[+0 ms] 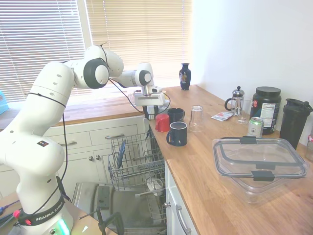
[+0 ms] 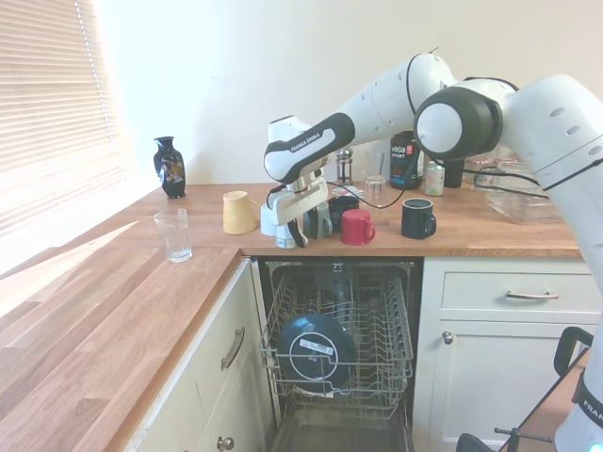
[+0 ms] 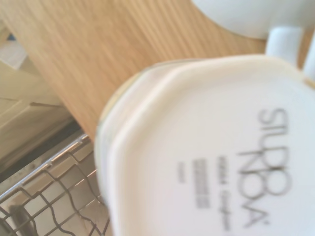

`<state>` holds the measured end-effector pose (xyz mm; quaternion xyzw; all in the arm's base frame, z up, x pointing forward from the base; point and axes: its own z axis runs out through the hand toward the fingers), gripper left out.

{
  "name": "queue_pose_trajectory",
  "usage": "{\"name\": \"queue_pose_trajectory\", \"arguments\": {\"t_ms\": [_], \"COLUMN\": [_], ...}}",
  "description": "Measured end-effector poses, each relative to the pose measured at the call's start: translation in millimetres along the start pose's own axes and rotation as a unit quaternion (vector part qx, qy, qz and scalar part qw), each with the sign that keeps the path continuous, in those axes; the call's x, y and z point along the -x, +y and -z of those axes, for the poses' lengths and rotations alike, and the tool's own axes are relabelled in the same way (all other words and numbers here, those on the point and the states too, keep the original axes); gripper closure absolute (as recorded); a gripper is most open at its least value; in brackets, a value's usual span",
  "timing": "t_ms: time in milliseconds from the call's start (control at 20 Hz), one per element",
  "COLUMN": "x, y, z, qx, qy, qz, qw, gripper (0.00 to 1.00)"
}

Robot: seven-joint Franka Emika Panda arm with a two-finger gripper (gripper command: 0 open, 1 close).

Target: Unload a mug from dishwasher

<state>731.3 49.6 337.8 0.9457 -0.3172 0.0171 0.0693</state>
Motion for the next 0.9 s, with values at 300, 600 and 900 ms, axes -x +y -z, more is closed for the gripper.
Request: {"name": "queue_pose_trajectory", "arguments": {"t_ms": [300, 600, 900], "x": [26.4, 58.6, 110.6], "y": [-2.1, 15.4, 44.7], "z": [12.8, 64.4, 92.8], "qx": [-0.016, -0.041, -0.057], "qy": [0.005, 0.024, 0.040], "qz": [0.014, 0.011, 0.005], "qw": [0.9998, 0.9988, 0.9975], "gripper": [0.00, 0.00, 0.00]}}
